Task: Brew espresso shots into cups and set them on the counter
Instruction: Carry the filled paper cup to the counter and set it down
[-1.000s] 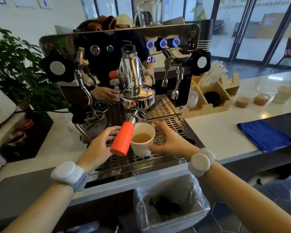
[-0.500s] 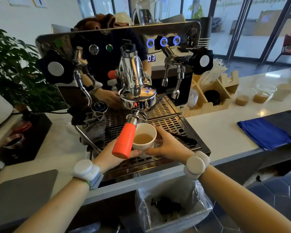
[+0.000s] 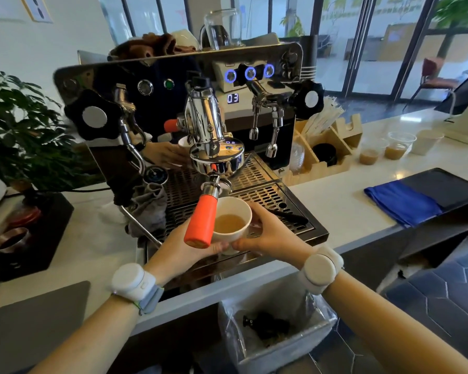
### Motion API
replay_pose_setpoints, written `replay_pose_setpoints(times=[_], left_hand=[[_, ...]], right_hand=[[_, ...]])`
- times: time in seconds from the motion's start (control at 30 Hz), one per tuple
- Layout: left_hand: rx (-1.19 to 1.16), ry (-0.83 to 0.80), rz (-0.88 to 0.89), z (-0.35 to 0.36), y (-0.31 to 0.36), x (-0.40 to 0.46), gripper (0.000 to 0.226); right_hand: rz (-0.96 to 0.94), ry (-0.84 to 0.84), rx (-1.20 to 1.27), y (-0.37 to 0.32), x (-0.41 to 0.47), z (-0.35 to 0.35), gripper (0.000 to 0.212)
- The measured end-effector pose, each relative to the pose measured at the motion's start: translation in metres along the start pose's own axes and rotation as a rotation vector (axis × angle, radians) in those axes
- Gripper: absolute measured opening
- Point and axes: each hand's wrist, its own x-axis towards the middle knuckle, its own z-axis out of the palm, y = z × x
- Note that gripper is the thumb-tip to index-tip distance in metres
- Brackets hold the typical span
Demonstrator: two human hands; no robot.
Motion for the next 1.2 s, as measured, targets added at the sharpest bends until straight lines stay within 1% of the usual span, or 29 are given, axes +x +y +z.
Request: replay_pose_setpoints(times=[0.07,0.17,0.23,0.4,0.63,0.8,0.97,1.03,1.2], left_hand=[[-0.035,0.005,0.010,0.004,0.001,-0.005,0.060],[-0.065,-0.045,0.042,0.012,0.005,-0.010,0.063],[-0.079,-0.091,0.060,0.018,0.009,-0.011,0.063],[-0.059,-0.060,0.051,0.033,0.008,-0.022,0.066],[-0.064,-0.140,0.084,0.067,0.030,-0.007,0.063],[-0.079,-0.171,0.096,0.115,0.059,0.026,0.063],[-0.059,-0.189,0.122,0.156,0.085,0.056,0.062],[-0.044,-0.179,0.131,0.186,0.097,0.075,0.063],[-0.014,-0.155,0.156,0.237,0.119,0.106,0.066]], right_hand=[[0.007,0.014,0.016,0.000,-0.011,0.002,0.076],[0.028,0.039,0.021,0.001,-0.028,0.002,0.073],[0.040,0.103,0.018,0.002,-0.041,-0.001,0.071],[0.034,0.142,0.043,0.005,-0.064,-0.003,0.070],[0.051,0.199,0.080,0.015,-0.094,-0.037,0.070],[0.063,0.225,0.121,0.030,-0.112,-0.095,0.071],[0.036,0.238,0.064,0.044,-0.116,-0.149,0.073],[0.011,0.249,0.054,0.057,-0.121,-0.183,0.073],[-0.005,0.271,0.026,0.079,-0.129,-0.241,0.070]])
